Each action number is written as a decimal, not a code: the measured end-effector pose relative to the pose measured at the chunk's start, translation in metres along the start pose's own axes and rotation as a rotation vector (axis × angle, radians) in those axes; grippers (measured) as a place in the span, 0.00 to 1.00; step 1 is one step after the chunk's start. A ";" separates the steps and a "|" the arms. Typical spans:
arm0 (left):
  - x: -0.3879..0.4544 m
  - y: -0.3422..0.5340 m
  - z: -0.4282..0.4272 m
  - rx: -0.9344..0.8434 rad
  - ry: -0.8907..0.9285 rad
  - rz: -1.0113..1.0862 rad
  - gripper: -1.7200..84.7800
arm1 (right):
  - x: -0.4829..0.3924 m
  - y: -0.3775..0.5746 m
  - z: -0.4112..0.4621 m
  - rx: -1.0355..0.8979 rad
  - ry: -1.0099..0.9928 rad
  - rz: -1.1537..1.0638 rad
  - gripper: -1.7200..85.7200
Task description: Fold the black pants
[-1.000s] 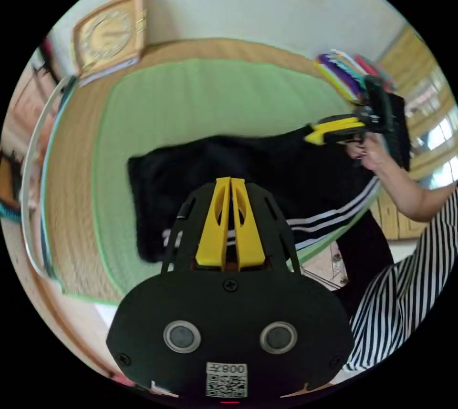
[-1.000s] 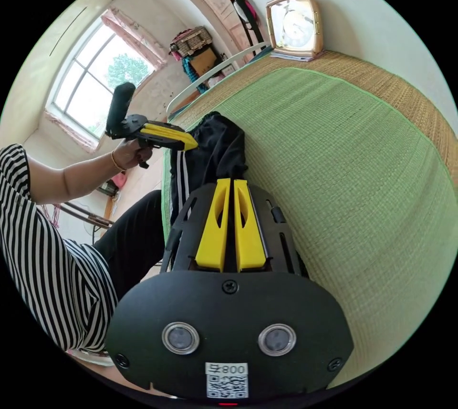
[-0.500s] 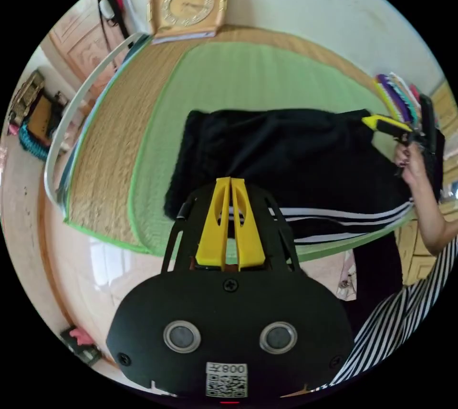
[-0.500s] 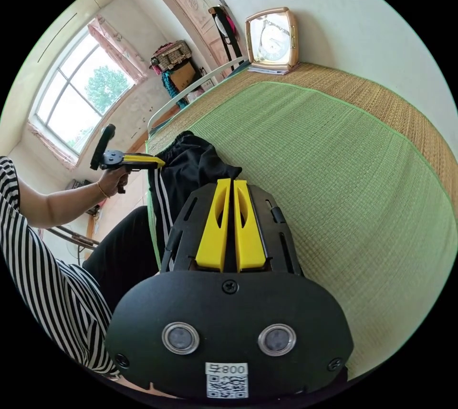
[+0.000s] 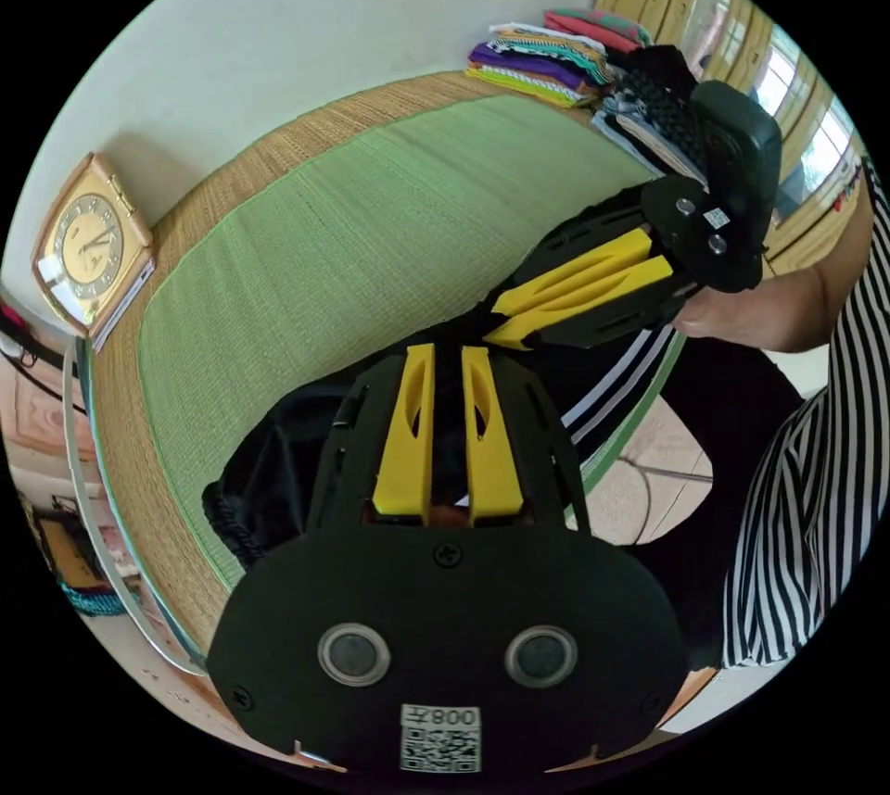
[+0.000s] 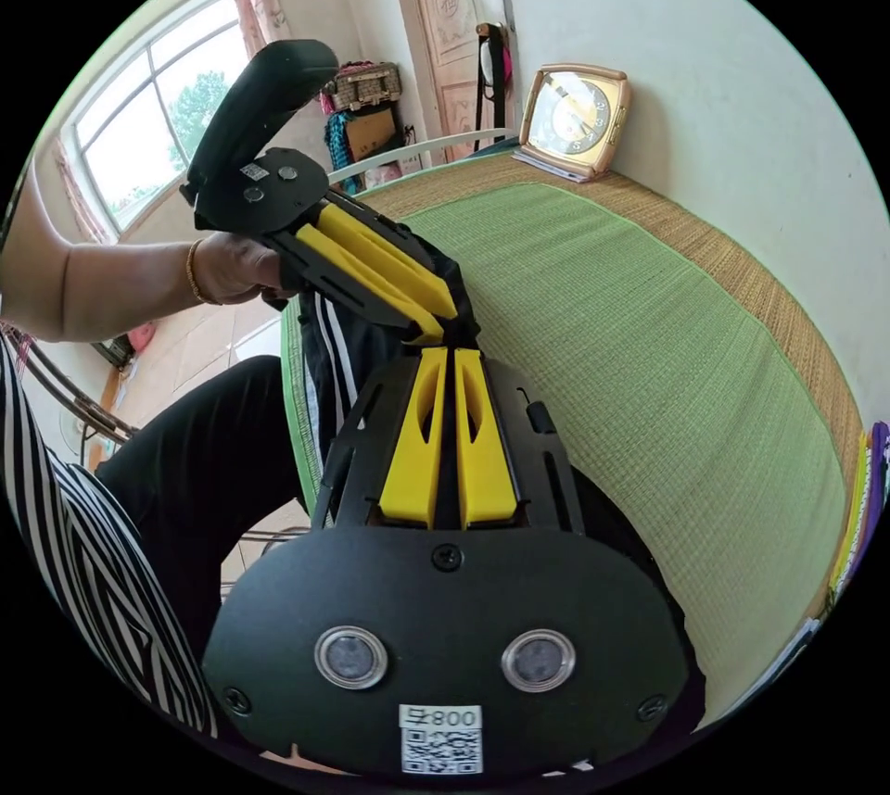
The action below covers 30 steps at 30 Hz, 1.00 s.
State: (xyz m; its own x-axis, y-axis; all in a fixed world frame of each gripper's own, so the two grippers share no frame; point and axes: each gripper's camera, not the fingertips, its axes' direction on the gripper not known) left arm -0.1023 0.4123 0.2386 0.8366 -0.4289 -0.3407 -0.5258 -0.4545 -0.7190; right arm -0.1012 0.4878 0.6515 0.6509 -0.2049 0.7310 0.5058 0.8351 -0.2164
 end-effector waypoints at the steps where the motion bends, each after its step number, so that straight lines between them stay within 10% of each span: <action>1: 0.000 0.000 0.000 -0.001 -0.002 -0.002 0.05 | 0.000 0.000 0.000 0.001 -0.003 0.003 0.03; 14: -0.015 -0.013 -0.003 0.077 0.220 -0.163 0.12 | 0.020 0.004 0.000 0.007 -0.087 0.096 0.04; 30: -0.032 -0.007 -0.007 0.066 0.054 -0.359 0.02 | 0.072 -0.030 -0.029 0.003 -0.048 0.095 0.08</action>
State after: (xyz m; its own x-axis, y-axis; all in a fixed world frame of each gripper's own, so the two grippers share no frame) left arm -0.1267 0.4232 0.2588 0.9557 -0.2929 -0.0284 -0.1877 -0.5327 -0.8252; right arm -0.0532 0.4331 0.6923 0.6681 -0.1001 0.7373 0.4412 0.8512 -0.2843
